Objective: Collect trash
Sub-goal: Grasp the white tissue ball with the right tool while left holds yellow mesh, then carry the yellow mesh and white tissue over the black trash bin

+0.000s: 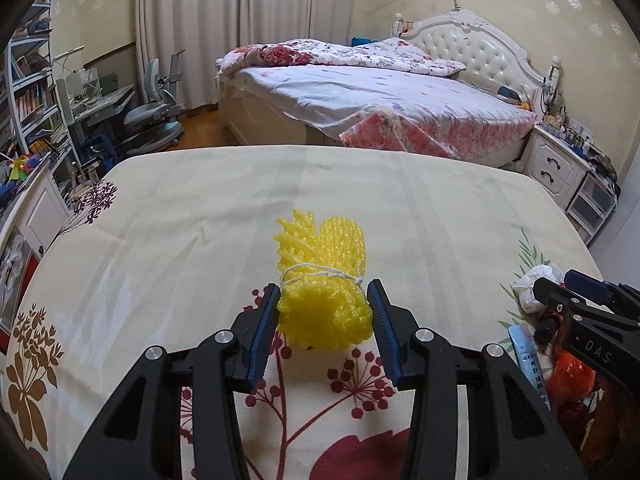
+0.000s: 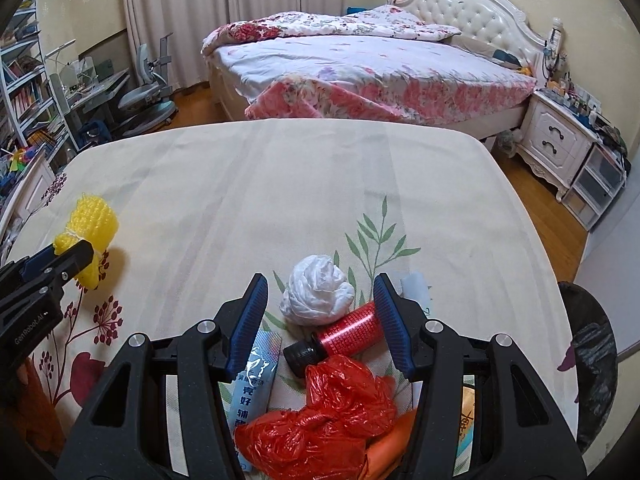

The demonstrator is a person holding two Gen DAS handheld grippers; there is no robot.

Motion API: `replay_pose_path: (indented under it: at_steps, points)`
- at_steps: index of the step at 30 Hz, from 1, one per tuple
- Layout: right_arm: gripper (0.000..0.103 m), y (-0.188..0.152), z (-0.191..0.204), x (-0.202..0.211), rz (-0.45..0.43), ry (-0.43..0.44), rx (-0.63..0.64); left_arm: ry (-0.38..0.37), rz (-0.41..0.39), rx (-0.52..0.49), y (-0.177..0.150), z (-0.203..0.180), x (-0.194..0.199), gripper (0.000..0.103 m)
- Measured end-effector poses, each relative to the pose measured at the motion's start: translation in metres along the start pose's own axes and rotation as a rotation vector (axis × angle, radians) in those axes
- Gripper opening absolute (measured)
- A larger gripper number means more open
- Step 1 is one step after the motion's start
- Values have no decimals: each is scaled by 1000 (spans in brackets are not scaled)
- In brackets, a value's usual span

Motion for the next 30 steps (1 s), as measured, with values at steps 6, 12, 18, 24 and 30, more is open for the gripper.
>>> replay_pose_path:
  at_steps: [6, 12, 18, 24, 30]
  points:
    - [30, -4, 3, -9, 30, -8, 15, 5, 7, 14, -3, 6, 1, 45]
    - [28, 3, -3, 9, -15, -10, -4, -7, -1, 19, -4, 2, 10, 45]
    - [28, 9, -22, 41, -78, -26, -42, -43, -27, 17, -1, -15, 25, 45]
    - [28, -1, -52, 68, -99, -77, -71, -112, -52, 0, 0, -50, 43, 45]
    - [28, -20, -92, 88, -99, -148, -103, -194, -56, -47, -7, -99, 57, 45]
Point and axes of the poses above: each gripper's, at about its wrist camera, not at the fingertips, and x roughly against the way its jaws point, z to its left, y to its top, the point moved 6 cm from there along -x, roughly the way its jaws point, and after that the axes turned 14 degrees about -z, right-handed, at the moved point
